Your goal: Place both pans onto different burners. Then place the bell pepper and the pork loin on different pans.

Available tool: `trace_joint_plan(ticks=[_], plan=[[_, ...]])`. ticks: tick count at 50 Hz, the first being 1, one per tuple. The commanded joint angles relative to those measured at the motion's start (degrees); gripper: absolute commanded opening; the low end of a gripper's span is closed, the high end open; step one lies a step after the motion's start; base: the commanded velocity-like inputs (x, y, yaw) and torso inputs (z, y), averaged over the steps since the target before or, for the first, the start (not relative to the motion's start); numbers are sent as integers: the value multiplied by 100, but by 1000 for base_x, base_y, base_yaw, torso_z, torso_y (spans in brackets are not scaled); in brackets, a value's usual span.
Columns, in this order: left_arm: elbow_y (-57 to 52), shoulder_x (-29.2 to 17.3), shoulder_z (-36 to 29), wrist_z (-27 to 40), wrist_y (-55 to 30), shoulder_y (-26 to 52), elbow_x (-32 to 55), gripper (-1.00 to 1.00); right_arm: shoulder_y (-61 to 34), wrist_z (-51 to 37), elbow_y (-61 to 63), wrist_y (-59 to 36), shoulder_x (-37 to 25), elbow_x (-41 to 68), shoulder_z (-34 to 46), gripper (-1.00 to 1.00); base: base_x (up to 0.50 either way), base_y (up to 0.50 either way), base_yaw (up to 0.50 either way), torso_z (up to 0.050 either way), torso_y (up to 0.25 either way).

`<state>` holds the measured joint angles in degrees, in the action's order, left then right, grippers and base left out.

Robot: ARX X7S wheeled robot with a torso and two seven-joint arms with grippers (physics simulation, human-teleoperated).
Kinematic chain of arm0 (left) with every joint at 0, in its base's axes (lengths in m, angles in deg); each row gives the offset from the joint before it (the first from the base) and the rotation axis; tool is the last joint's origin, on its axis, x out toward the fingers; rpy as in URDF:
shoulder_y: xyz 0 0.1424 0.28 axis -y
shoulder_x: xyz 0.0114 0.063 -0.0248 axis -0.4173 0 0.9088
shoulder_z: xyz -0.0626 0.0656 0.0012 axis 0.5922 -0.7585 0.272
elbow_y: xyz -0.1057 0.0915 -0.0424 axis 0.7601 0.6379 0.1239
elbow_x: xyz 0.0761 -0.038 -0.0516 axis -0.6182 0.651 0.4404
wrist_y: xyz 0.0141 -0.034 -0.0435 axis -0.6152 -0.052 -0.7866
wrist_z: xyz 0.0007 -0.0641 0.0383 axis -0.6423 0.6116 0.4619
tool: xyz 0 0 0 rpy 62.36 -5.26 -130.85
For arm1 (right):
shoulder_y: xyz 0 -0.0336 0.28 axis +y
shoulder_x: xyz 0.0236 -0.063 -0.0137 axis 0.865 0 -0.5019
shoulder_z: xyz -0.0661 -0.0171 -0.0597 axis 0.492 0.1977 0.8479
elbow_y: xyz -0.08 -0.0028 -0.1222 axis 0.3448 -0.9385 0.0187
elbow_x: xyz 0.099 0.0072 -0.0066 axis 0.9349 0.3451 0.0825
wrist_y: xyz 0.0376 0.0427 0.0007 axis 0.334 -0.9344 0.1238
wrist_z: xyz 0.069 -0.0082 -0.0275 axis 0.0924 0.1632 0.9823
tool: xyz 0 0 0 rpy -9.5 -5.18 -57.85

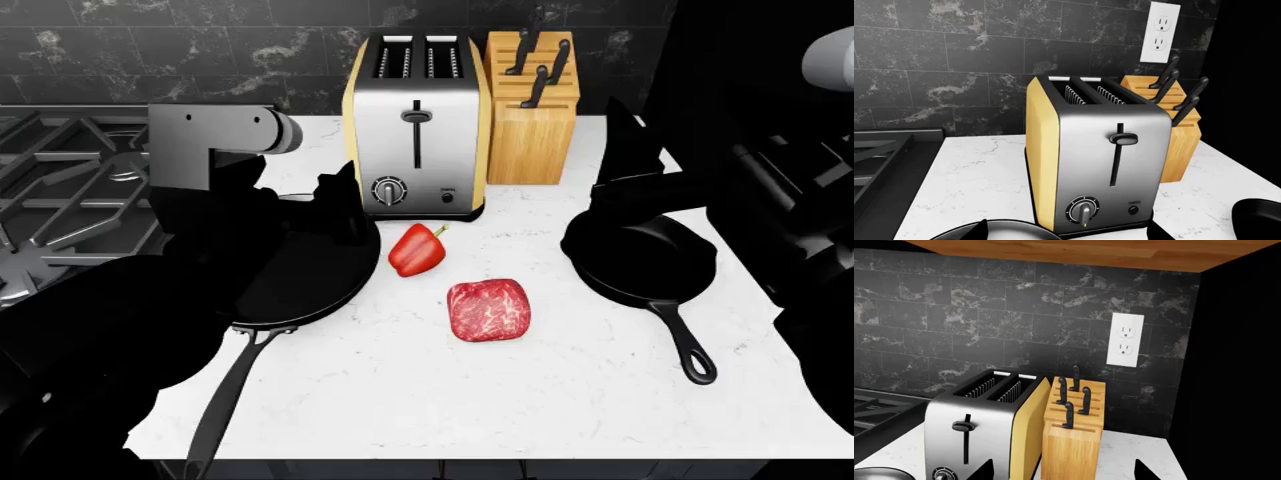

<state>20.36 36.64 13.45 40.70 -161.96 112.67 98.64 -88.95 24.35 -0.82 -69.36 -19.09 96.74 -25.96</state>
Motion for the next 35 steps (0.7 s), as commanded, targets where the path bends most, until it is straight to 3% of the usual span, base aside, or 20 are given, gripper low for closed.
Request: trace_joint_plan(ticks=[1,9,18,35], plan=[[3,-11,5,50,24,-11,68,100,-264,-780,-268,-71,-279,585,401,100,0,0,0,0,0],[122,-39,-19,22,143,-31,48,100,-901,-1919,-1213,219,-729,1985,1207,100,0,0,0,0,0],[230,-57,-57,-29,377,-45,-13,100,-419,-2408,-1812,699,-1310,3021,1541,100,0,0,0,0,0],[245,-84,40,15,475,-137,115,100,339,-2428,-1586,808,-1587,2920,1494,100,0,0,0,0,0]])
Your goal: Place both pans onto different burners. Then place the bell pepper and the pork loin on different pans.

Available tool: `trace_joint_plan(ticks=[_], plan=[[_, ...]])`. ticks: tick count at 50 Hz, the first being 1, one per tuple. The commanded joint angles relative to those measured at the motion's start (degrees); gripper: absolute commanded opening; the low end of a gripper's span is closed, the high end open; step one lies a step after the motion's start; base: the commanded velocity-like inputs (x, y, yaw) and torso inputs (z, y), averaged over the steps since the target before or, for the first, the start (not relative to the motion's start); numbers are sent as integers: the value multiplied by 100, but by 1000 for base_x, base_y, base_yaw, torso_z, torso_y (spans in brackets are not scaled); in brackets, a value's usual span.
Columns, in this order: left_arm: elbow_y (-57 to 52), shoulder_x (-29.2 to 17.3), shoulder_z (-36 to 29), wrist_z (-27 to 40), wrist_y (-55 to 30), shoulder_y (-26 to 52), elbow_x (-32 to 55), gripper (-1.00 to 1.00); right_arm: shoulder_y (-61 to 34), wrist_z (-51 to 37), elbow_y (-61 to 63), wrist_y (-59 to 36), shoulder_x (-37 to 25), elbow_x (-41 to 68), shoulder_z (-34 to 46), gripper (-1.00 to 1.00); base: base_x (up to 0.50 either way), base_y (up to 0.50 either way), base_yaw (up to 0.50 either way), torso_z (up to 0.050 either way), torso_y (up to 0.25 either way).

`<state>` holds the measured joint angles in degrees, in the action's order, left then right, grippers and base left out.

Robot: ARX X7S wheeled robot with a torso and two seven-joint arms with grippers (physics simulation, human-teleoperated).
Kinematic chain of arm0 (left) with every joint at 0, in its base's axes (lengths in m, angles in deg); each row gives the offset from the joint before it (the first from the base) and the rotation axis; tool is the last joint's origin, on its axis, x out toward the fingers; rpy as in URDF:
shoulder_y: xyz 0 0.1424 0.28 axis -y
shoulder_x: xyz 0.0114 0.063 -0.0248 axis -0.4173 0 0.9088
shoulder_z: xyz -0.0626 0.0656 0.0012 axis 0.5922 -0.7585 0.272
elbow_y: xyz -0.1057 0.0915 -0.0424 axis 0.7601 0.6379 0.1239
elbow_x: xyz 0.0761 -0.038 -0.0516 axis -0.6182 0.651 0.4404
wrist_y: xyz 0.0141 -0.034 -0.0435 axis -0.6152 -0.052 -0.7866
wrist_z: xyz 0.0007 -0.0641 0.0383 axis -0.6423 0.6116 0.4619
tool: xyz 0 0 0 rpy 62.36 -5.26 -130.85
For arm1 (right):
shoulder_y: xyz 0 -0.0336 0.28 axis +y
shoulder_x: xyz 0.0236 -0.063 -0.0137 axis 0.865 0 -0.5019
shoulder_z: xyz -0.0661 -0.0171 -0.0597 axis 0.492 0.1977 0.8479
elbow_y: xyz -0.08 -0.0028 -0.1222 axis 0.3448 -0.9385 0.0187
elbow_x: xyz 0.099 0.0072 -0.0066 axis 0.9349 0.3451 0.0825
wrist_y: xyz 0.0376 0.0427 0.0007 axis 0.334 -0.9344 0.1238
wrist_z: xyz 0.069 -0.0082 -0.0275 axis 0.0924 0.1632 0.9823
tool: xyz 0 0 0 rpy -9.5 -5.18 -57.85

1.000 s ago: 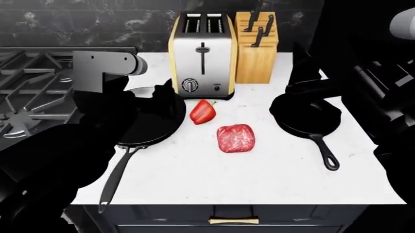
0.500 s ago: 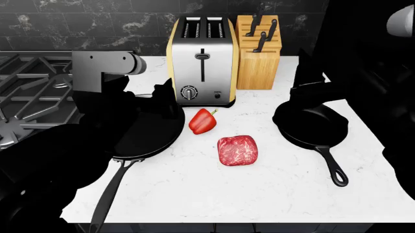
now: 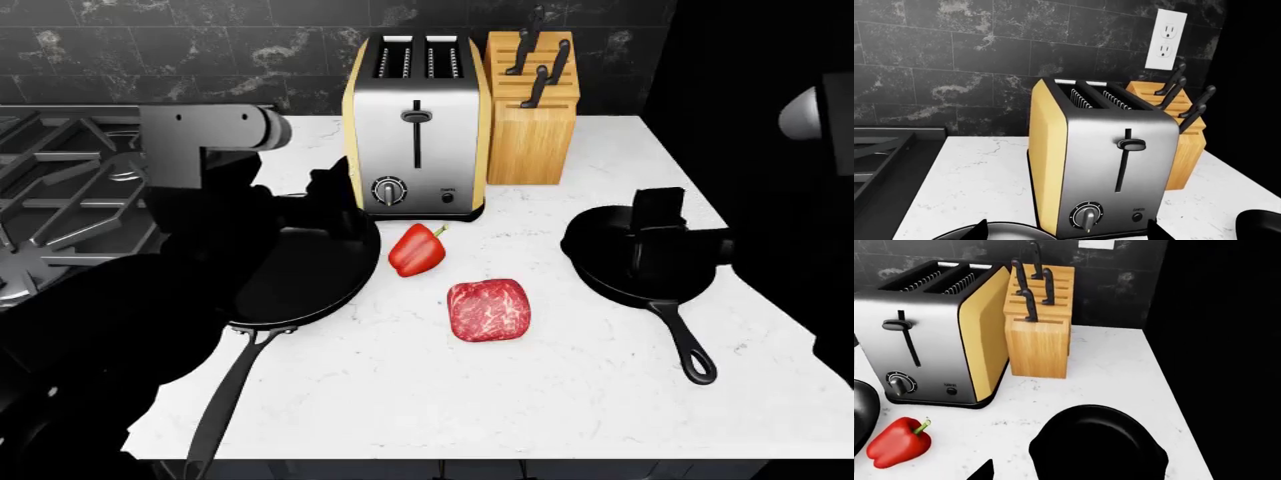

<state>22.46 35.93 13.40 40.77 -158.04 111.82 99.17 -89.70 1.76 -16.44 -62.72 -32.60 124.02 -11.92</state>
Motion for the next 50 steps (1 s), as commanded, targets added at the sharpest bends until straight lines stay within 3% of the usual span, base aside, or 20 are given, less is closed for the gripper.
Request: trace_joint_plan(ticks=[1,11,25,50], plan=[[46,-18,40,4,94,-57,60,100,443,-162,-15,154,-238,202,94,100,0,0,0,0,0],[153,-32,-17,-16,178,89,49,100,750,190,-81,36,-260,17,47,100,0,0,0,0,0],[212,-33,-28,11,288,131,66,100,1006,1242,-280,-458,-182,-1138,-68,100,0,0,0,0,0],[462,-77,-44,-33,430,46,156,100,1290,1552,-795,-317,-236,-1581,110,100,0,0,0,0,0]])
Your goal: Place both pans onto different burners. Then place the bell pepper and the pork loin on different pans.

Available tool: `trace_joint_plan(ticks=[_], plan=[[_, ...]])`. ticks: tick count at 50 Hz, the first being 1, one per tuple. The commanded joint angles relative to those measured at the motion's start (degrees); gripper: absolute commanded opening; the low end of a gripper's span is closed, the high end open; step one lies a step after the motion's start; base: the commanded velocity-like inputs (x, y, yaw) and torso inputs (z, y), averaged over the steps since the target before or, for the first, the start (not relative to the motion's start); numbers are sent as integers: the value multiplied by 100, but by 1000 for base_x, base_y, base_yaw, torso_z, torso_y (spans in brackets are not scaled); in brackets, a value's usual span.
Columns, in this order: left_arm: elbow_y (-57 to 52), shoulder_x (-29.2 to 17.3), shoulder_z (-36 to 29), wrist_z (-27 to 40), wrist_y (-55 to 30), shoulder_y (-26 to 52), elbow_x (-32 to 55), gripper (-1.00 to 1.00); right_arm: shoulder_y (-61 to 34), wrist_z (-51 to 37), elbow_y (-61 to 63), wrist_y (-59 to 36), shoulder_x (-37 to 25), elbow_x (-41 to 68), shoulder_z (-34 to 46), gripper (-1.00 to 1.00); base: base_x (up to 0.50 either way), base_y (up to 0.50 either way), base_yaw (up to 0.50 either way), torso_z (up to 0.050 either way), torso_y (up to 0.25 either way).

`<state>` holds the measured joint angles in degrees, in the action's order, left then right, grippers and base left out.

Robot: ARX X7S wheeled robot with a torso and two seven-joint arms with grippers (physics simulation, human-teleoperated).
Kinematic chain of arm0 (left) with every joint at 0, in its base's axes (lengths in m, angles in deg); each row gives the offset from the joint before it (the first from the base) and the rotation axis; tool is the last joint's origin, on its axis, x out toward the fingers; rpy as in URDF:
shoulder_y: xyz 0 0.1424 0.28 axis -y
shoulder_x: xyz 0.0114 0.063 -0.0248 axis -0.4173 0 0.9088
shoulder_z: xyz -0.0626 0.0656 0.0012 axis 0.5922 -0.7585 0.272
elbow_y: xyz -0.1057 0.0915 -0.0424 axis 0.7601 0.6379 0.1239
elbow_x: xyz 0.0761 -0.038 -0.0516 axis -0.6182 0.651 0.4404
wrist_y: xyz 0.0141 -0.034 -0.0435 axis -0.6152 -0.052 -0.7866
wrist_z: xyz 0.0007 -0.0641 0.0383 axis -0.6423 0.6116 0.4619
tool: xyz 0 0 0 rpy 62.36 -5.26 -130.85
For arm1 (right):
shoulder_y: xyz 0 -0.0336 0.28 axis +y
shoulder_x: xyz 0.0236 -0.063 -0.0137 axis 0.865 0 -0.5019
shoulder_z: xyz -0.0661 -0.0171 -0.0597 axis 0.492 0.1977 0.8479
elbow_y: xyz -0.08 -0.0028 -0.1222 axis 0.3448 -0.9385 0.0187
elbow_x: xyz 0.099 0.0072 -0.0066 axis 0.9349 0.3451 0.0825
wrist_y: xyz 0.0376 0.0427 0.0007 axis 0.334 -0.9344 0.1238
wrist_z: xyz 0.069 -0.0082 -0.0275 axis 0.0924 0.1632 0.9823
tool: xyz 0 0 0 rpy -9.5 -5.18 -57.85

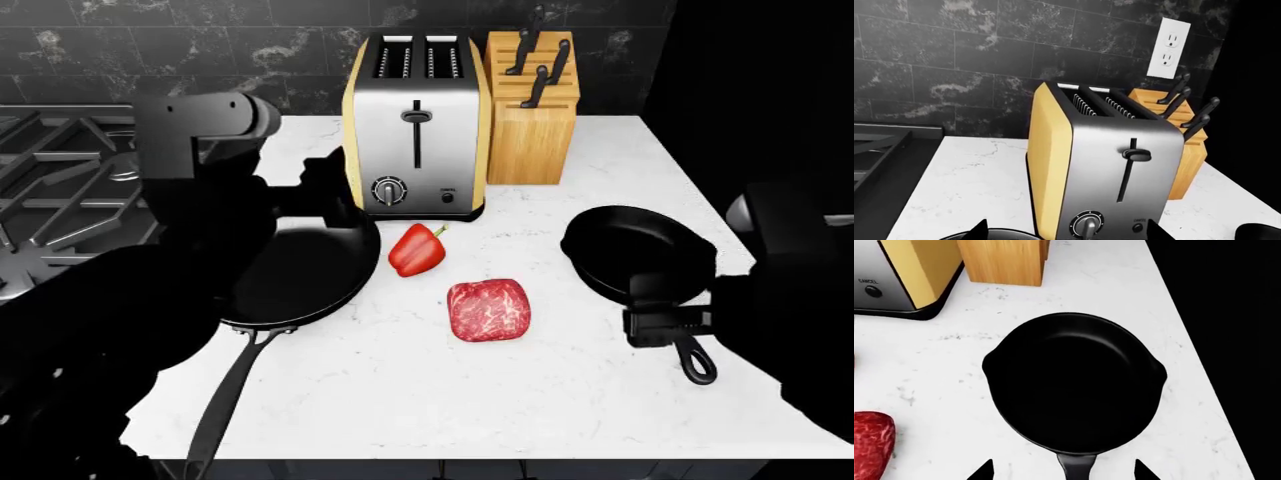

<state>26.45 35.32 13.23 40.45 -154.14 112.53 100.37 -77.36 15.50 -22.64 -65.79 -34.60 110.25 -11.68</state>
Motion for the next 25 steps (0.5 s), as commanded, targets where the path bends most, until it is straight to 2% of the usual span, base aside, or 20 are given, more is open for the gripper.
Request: trace_joint_plan(ticks=[1,25], plan=[[63,-17,-24,5,39,-25,45,100,28,193,-206,-17,-40,-222,103,100,0,0,0,0,0],[44,-90,-135,-35,142,-46,103,100,32,858,-559,65,-7,-837,359,100,0,0,0,0,0]])
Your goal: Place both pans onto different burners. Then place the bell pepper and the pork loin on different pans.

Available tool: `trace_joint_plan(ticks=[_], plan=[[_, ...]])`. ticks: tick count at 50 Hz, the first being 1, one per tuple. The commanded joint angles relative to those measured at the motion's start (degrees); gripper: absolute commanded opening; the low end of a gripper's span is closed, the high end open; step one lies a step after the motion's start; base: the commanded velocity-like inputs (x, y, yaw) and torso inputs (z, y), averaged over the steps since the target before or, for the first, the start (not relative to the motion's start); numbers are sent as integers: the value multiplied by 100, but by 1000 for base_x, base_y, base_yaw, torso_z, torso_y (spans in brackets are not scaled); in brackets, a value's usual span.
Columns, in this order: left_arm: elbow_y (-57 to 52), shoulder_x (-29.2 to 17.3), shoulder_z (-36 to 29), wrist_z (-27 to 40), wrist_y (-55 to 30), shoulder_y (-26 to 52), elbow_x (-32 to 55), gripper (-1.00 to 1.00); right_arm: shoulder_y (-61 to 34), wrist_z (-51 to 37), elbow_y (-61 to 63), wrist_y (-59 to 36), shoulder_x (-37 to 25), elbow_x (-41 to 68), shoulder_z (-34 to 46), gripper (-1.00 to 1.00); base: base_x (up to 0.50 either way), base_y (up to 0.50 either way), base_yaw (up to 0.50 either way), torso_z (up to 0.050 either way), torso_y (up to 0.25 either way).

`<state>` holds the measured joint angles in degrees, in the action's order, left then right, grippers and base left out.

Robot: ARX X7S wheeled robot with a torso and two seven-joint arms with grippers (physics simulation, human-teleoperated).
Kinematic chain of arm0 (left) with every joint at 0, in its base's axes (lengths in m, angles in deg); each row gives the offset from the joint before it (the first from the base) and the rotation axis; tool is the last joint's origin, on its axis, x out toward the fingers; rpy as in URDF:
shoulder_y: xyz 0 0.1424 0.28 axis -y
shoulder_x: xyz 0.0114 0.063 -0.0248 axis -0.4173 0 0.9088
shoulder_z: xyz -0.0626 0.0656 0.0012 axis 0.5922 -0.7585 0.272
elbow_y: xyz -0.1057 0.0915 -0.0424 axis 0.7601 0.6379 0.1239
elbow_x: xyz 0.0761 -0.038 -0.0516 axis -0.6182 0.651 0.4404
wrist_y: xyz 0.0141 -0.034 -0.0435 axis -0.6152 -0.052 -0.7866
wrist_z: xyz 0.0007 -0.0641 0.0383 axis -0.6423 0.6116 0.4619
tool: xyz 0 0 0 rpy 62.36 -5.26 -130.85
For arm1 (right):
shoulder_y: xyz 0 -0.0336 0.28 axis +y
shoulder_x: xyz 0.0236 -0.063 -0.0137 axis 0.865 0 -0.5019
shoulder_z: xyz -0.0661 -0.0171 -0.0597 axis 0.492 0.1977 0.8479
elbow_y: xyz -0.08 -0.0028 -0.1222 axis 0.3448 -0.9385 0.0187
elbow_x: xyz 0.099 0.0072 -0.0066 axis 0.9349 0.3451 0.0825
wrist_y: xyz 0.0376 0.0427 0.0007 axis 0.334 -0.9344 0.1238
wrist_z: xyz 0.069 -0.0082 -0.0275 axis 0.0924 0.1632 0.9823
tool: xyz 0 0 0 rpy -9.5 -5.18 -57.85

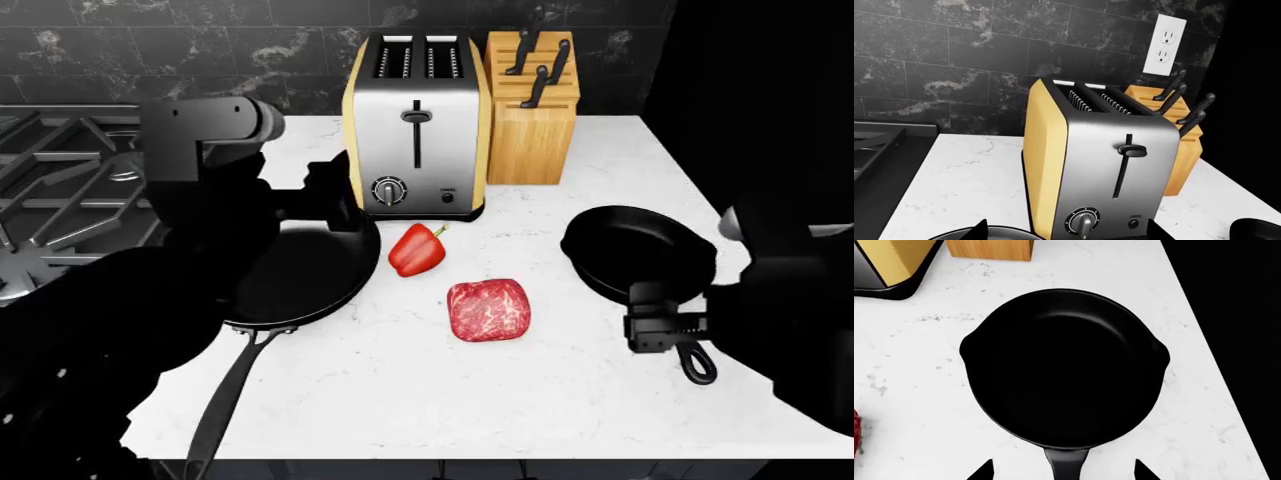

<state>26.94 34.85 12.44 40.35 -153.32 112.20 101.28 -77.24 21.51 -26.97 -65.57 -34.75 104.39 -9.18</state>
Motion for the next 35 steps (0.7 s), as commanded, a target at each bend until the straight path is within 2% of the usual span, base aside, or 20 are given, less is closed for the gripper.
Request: trace_joint_plan(ticks=[1,35], plan=[[-9,-56,-66,-42,77,-16,8,100,14,282,-140,44,10,-274,125,100,0,0,0,0,0],[-30,-107,-117,116,103,15,180,100,313,1030,-374,397,-5,-902,357,100,0,0,0,0,0]])
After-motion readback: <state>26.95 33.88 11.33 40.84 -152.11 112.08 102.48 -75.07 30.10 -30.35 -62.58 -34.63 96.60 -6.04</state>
